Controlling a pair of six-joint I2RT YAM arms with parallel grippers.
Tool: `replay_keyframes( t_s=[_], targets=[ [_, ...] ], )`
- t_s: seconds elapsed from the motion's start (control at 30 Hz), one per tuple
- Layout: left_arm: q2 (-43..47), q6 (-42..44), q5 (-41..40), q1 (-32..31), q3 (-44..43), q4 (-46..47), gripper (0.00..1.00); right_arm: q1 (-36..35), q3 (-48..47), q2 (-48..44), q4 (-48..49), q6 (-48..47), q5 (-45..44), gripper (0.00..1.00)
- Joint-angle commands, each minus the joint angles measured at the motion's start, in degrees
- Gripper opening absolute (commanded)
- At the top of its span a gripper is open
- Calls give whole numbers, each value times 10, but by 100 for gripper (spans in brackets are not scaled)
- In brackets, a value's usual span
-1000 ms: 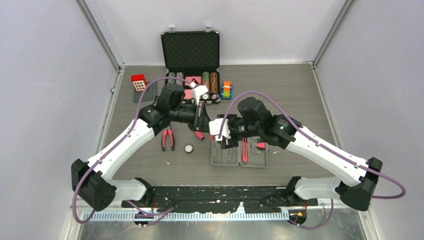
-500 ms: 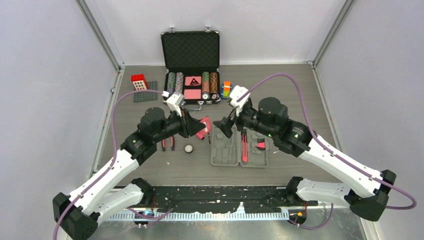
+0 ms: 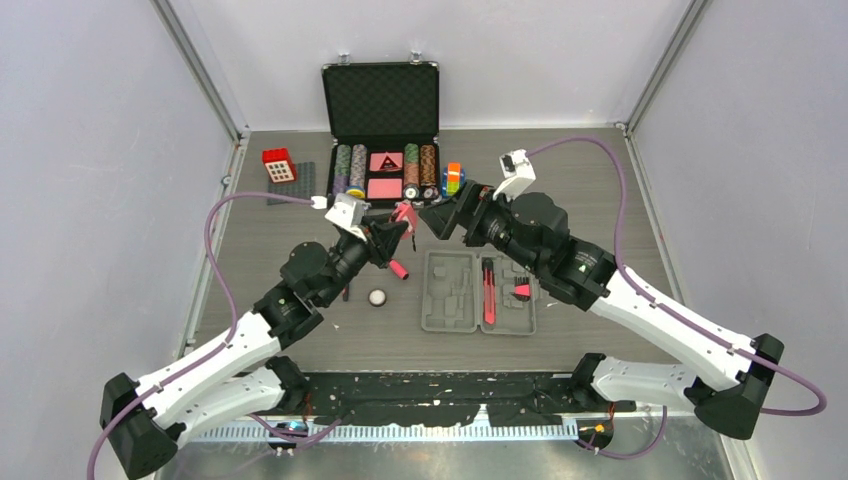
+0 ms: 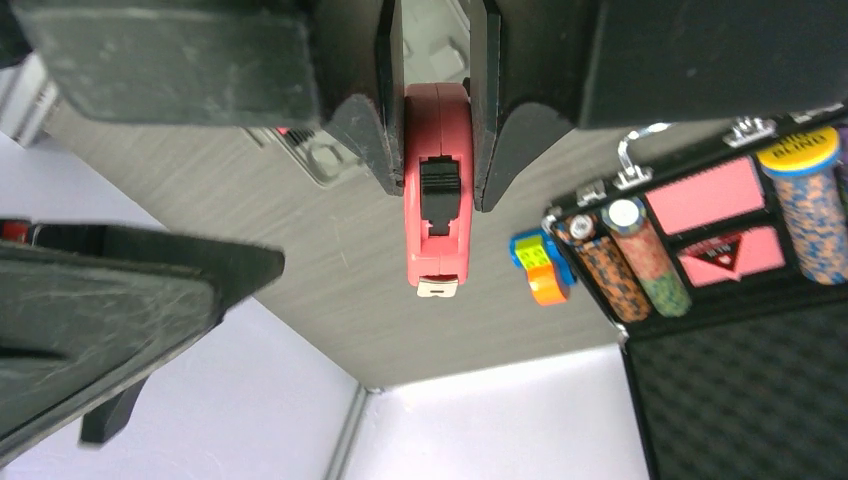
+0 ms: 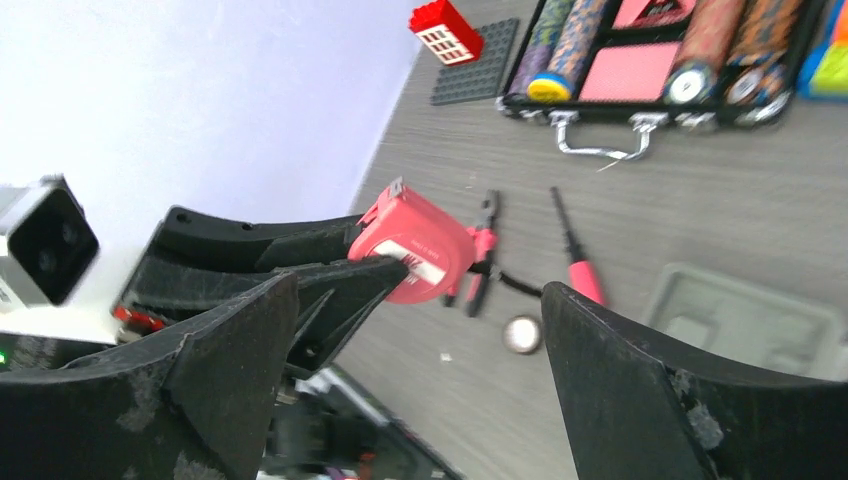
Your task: Pack the tool kit
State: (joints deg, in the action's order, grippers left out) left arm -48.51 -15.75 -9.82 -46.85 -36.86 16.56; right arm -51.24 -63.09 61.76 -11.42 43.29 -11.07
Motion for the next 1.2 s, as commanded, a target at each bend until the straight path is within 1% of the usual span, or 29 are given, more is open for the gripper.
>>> replay_keyframes(
  t_s=[0.0, 0.1, 0.17, 0.27, 0.33, 0.53, 0.67, 0.97, 1.07, 1.17],
  targets=[
    [-11, 71, -76, -23, 3, 114, 0, 1, 27, 9, 97, 173, 2, 95],
    [-13, 73, -97, -33, 6, 132, 0, 3, 31, 23, 119, 210, 9, 98],
    [-16, 72, -105, -39, 7, 145, 0, 5, 38, 35, 156, 228, 31, 100],
    [-18, 66, -113, -46, 9, 155, 0, 10, 47, 54, 214, 247, 51, 96],
    [-17, 62, -114, -49, 11, 163, 0, 12, 46, 66, 226, 261, 63, 94],
    [-15, 55, -125, -56, 17, 178, 0, 15, 44, 92, 232, 288, 90, 92],
    [-13, 55, -129, -58, 22, 185, 0, 15, 34, 97, 207, 282, 89, 91],
    [4, 53, -123, -59, 37, 197, 0, 31, 45, 106, 208, 290, 103, 90],
    [8, 47, -120, -59, 42, 199, 0, 36, 46, 109, 211, 286, 128, 90],
    [11, 43, -121, -59, 44, 203, 0, 38, 45, 111, 208, 279, 131, 89]
  ],
)
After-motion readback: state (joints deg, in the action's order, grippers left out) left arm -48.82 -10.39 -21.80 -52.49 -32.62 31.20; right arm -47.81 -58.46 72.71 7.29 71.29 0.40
